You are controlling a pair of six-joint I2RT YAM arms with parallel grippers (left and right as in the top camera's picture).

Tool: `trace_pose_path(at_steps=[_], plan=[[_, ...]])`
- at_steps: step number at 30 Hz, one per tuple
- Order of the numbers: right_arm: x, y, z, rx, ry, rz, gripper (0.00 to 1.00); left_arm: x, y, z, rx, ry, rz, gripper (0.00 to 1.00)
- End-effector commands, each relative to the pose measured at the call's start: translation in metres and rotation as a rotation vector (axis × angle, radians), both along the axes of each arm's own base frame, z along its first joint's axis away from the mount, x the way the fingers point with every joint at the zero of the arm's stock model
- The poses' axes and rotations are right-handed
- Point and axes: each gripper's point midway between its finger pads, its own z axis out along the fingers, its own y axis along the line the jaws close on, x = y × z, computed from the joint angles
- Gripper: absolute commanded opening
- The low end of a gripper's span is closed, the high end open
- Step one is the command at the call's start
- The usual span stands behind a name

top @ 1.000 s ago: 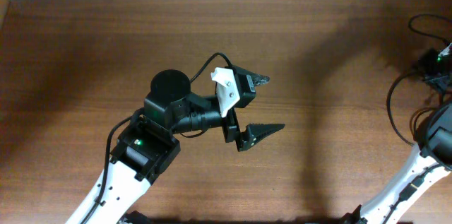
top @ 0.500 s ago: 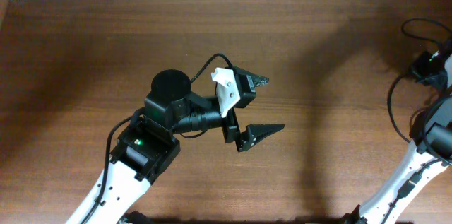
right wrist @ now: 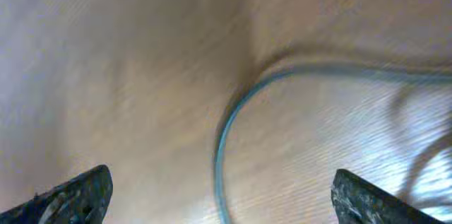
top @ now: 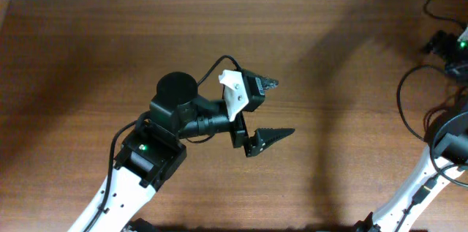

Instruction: Untangle cables

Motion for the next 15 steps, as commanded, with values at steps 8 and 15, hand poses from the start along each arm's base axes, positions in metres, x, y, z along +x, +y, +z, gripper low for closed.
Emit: trace_pose_path(at_steps=[8, 15], plan=[[-0.017, 0.172, 0.144, 0.117, -0.217, 0.547, 0.99, 0.018, 0.081, 0.028, -0.048, 0.1, 0.332, 0.98], [-0.16, 0.274, 0.339, -0.388, -0.502, 0.716, 0.98, 0.002, 0.185, 0.012, 0.017, 0.16, 0.78, 0.96]])
